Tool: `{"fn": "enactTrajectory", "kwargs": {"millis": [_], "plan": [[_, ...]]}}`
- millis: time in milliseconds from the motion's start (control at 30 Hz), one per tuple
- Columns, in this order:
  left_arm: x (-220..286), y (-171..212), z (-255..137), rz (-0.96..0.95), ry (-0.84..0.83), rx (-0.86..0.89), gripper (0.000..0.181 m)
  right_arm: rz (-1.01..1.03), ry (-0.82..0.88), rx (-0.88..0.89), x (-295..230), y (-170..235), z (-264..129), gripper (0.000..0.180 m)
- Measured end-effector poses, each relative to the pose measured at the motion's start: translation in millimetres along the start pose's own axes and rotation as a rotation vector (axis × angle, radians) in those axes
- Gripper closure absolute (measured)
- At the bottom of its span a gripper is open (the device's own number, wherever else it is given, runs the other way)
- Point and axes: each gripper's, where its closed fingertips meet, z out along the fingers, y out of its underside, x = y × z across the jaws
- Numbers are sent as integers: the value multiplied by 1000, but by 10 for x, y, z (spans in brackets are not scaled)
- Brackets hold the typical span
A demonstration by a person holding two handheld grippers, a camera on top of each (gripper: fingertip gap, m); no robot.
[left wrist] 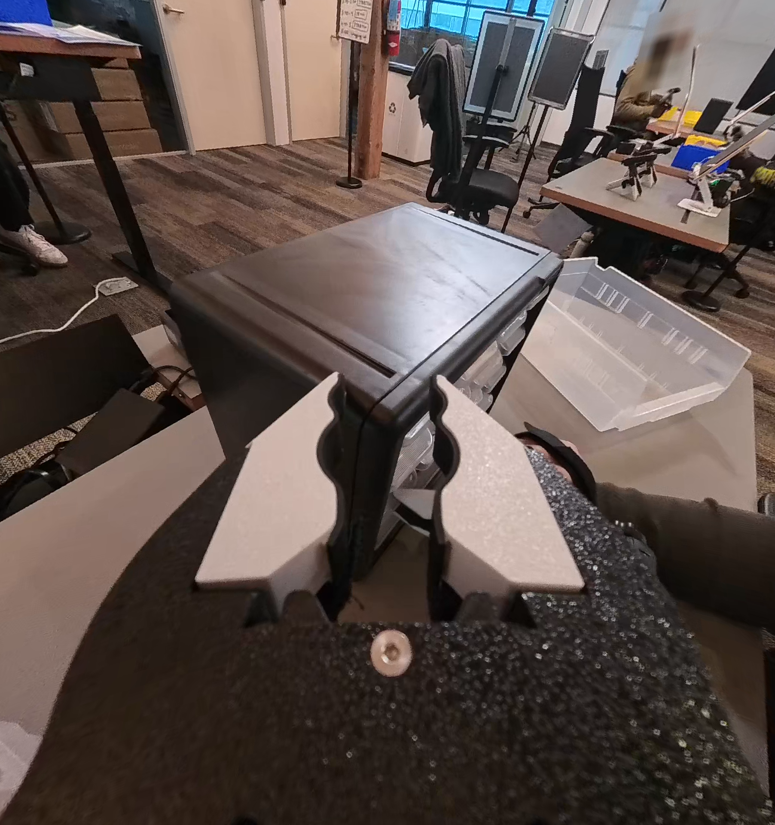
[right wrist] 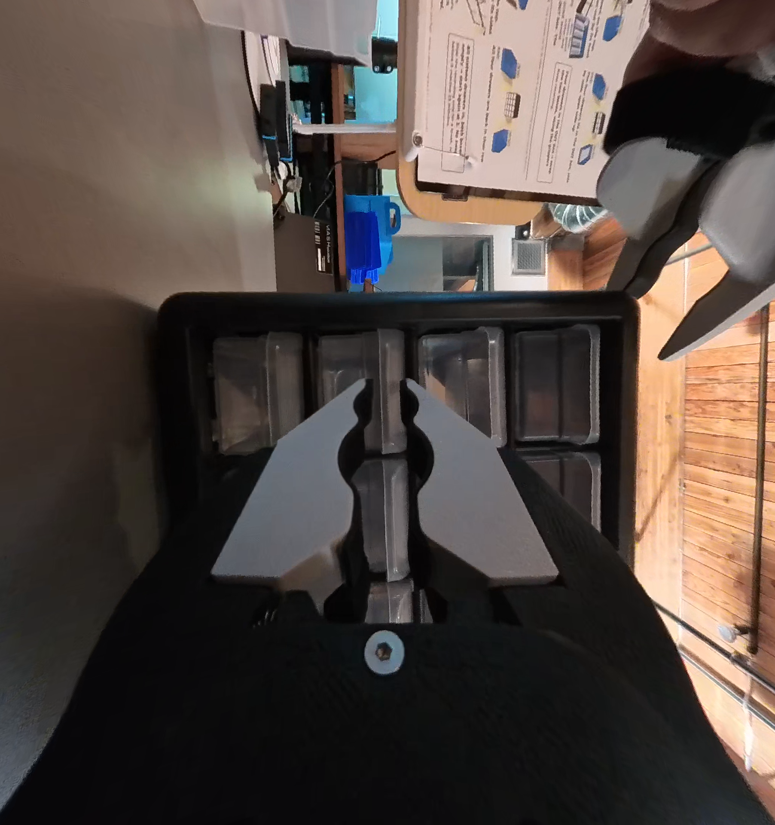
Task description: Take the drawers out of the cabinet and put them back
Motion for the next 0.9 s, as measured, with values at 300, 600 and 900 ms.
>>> {"fn": "enactTrajectory", "kwargs": {"millis": [300,600,900], "plan": [[-7,1,11,14,-19,-6,147,-10,3,50,39,-149,-305,173],[-19,-1,15,8,-19,-2,148,64,-29,37,-25,-131,-409,93],[-21,-1,22,18,-31,-5,148,55,-26,-3,-43,-86,-366,138]]}}
